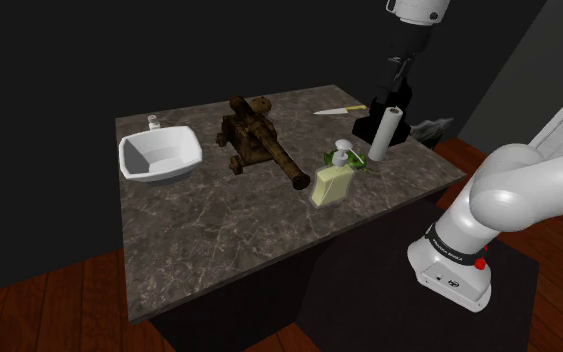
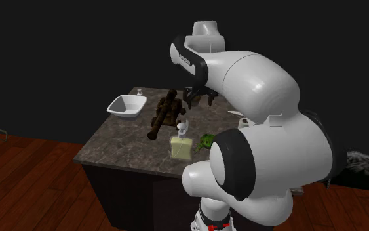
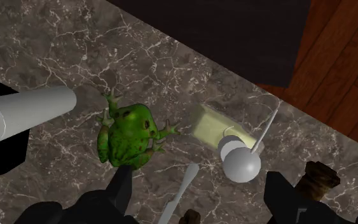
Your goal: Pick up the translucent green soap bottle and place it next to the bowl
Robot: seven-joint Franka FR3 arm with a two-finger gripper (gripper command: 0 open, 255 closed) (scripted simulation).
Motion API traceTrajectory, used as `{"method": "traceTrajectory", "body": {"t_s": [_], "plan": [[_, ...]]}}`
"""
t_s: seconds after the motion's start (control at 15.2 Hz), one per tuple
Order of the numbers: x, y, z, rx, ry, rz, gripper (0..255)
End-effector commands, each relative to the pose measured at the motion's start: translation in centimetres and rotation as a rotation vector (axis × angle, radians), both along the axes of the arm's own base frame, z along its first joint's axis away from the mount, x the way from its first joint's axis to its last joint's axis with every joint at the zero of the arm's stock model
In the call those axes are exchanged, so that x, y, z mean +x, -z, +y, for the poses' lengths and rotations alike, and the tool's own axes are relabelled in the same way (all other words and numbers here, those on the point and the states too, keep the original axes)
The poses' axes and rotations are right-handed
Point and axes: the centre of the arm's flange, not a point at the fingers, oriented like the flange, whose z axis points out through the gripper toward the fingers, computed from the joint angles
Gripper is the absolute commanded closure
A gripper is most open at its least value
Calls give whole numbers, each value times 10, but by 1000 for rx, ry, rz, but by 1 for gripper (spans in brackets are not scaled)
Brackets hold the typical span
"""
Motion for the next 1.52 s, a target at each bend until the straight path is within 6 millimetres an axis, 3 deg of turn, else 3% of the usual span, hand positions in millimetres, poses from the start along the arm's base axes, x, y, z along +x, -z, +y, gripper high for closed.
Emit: {"method": "traceTrajectory", "body": {"t_s": [0.0,0.99,1.45], "plan": [[0,0,0,0,0,0,0],[4,199,-5,143,-593,-114,0],[7,237,1,148,-615,-118,0]]}}
